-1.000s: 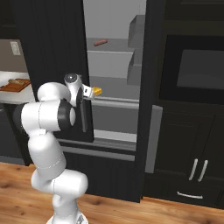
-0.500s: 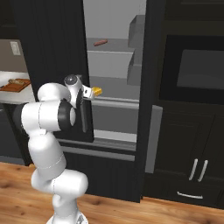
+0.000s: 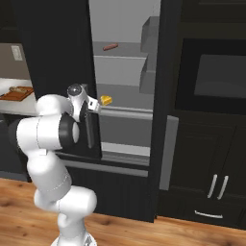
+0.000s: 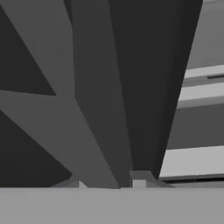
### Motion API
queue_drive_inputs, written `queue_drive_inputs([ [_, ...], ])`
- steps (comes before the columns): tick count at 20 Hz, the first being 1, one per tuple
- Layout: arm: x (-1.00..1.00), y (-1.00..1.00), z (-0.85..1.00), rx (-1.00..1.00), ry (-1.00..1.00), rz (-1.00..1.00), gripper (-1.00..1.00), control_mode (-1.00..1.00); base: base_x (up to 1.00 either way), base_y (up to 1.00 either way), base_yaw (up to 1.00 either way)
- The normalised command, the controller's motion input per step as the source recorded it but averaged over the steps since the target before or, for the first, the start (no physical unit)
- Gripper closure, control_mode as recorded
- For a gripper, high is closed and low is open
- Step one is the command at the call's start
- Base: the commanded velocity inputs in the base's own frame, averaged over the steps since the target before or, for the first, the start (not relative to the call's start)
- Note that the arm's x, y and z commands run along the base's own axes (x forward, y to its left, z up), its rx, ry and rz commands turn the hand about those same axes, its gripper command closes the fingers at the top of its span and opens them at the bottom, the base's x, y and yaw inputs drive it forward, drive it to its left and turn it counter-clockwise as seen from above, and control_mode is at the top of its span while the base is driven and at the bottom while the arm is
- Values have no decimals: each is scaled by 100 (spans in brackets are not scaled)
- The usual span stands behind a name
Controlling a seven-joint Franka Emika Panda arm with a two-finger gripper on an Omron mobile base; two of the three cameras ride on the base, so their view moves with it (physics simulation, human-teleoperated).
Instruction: Retrieve the sausage and cheese from the fridge and place them on the cutting board on the counter.
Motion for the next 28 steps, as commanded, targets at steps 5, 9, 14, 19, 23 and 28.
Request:
queue_drive_inputs([
  [5, -75, 10, 11, 3, 0, 0, 100, -100, 0, 0, 0],
  [9, -80, 11, 16, 0, 0, 0, 100, -100, 0, 0, 0],
  [14, -76, 15, 15, 0, 0, 0, 100, -100, 0, 0, 0],
  [19, -41, 5, 4, -2, 0, 0, -100, -100, 0, 0, 0],
  [23, -42, -20, 5, -2, 0, 0, -100, -100, 0, 0, 0],
  [28, -80, -20, 12, 1, 0, -3, -100, -100, 0, 0, 0],
])
